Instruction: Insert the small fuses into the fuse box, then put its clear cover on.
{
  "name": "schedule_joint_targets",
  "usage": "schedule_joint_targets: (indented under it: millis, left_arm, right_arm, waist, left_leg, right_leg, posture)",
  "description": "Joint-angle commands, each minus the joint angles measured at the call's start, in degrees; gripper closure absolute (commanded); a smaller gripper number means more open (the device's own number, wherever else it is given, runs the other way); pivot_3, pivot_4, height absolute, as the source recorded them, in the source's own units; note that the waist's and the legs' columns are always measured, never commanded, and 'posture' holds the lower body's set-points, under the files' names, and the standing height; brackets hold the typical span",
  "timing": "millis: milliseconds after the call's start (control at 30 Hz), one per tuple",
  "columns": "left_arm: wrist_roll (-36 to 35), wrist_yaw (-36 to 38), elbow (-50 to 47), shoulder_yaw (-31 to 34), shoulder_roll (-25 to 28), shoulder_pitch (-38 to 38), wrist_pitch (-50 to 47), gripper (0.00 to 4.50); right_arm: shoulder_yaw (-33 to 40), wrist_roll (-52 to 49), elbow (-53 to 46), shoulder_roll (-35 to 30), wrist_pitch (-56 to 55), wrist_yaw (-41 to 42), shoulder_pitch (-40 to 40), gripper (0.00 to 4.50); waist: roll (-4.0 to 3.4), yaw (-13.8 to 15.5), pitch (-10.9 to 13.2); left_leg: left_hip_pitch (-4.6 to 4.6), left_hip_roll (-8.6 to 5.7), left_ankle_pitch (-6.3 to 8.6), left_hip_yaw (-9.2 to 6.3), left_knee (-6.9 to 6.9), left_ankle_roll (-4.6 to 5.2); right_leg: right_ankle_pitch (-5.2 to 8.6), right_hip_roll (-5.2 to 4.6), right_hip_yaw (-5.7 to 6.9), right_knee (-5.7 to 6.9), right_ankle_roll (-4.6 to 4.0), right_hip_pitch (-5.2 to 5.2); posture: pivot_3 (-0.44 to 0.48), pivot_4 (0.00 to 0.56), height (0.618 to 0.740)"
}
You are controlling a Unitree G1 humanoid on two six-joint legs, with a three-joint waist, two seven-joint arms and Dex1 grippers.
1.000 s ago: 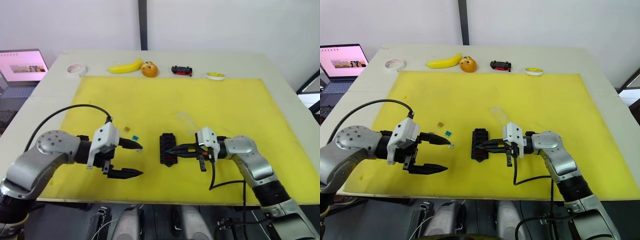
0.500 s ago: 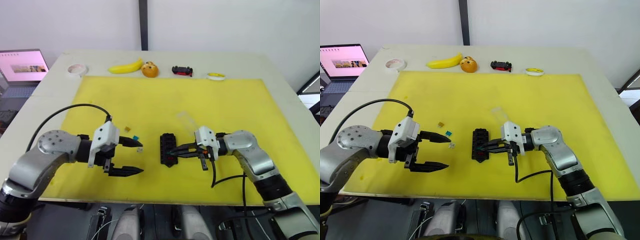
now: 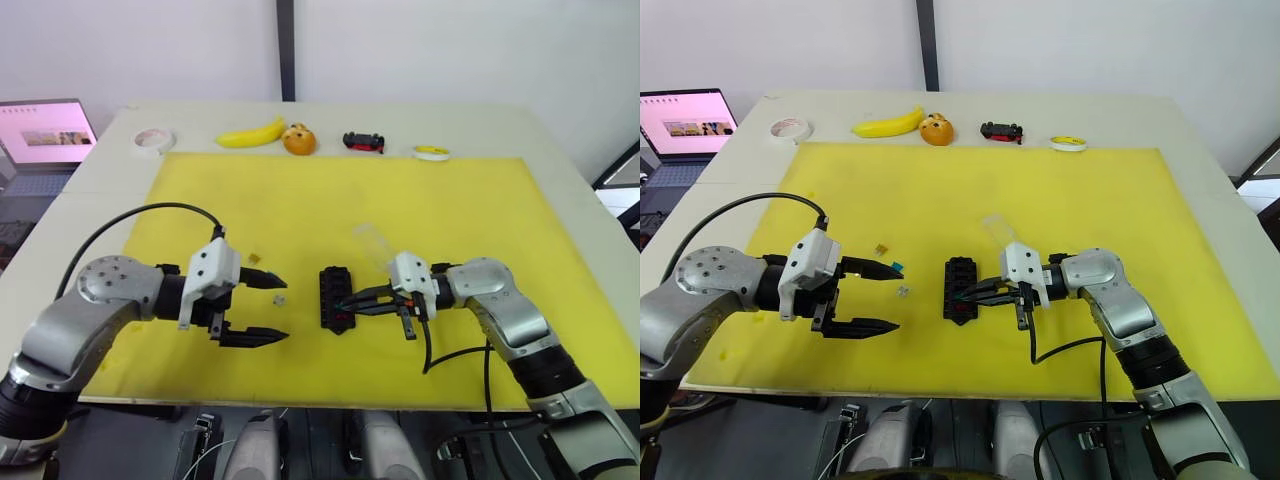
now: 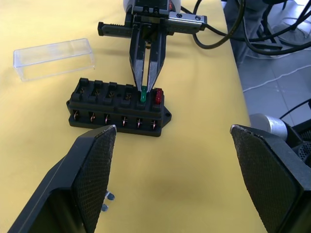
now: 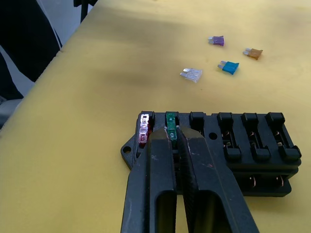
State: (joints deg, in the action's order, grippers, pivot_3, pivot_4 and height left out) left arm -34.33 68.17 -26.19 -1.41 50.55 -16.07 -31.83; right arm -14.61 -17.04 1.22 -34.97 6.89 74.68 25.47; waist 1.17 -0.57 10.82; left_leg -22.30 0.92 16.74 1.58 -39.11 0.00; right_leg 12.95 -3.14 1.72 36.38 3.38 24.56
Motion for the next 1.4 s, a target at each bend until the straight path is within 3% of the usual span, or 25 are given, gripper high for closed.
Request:
schedule_joint_targets:
  millis: [33, 167, 700, 800, 867, 900, 1400]
  left_arm:
    - [-0.4, -0.1, -0.9, 0.4, 0.0, -0.7, 0.3, 0.49]
    - [-0.4, -0.1, -0.9, 0.5, 0.0, -0.5, 0.4, 0.49]
    - [-0.1, 0.2, -0.5, 0.8, 0.3, 0.1, 0.8, 0.49]
    - [0.1, 0.4, -0.3, 0.9, 0.4, 0.2, 0.9, 0.49]
    - [0.2, 0.4, -0.2, 0.9, 0.4, 0.2, 1.0, 0.49]
    - [0.2, 0.4, -0.2, 0.9, 0.4, 0.1, 1.1, 0.49]
    - [0.5, -0.3, -1.0, 0.4, -0.1, 0.5, 1.3, 0.49]
  right_arm:
    - [-0.7, 1.9, 0.2, -0.9, 2.1, -0.4, -0.1, 3.72]
    - [0.0, 1.0, -1.3, -0.7, 3.9, -0.4, 0.6, 2.37]
    - [4.7, -5.5, -7.0, 0.2, 11.7, -2.3, 4.4, 2.37]
    - [4.7, -6.2, -8.7, -0.1, 12.4, -2.1, 4.3, 3.19]
    - [4.4, -5.9, -9.2, -0.2, 12.4, -2.2, 3.8, 4.22]
    - [4.1, -5.7, -9.4, -0.1, 12.3, -2.3, 3.5, 4.46]
    - [0.3, -2.0, -8.3, 0.9, 10.8, -3.7, 1.3, 4.46]
  waist:
    - [0.00, 0.0, 0.0]
    - [0.02, -0.3, 0.0]
    - [0.00, 0.0, 0.0]
    - [0.00, 0.0, 0.0]
    - [0.00, 0.0, 0.0]
    - [0.00, 0.1, 0.0]
    - [0.00, 0.0, 0.0]
  left_leg:
    - [0.00, 0.00, 0.00, 0.00, 0.00, 0.00]
    - [0.02, 0.04, 0.00, 0.01, 0.00, 0.00]
    - [0.00, 0.11, 0.00, -0.01, 0.00, 0.00]
    - [0.00, 0.11, 0.00, -0.02, 0.01, 0.00]
    - [-0.01, 0.11, 0.00, -0.02, 0.01, 0.00]
    - [-0.01, 0.11, 0.00, -0.02, 0.01, 0.00]
    - [-0.02, 0.09, 0.00, -0.02, 0.01, 0.00]
  right_leg:
    - [0.00, 0.00, 0.00, 0.00, 0.00, 0.00]
    - [0.00, 0.06, 0.00, 0.00, 0.00, 0.00]
    - [0.00, 0.16, -0.02, 0.00, -0.02, 0.01]
    - [0.00, 0.16, -0.02, 0.00, -0.02, 0.02]
    - [0.00, 0.16, -0.01, -0.01, -0.02, 0.02]
    - [0.00, 0.15, -0.01, -0.01, -0.02, 0.02]
    - [0.00, 0.14, -0.01, -0.02, -0.02, 0.02]
  posture:
    - [0.000, 0.150, 0.737]
    - [0.000, 0.150, 0.737]
    - [0.000, 0.150, 0.737]
    - [0.000, 0.150, 0.737]
    - [0.000, 0.150, 0.737]
    - [0.000, 0.150, 0.737]
    - [0.000, 0.150, 0.737]
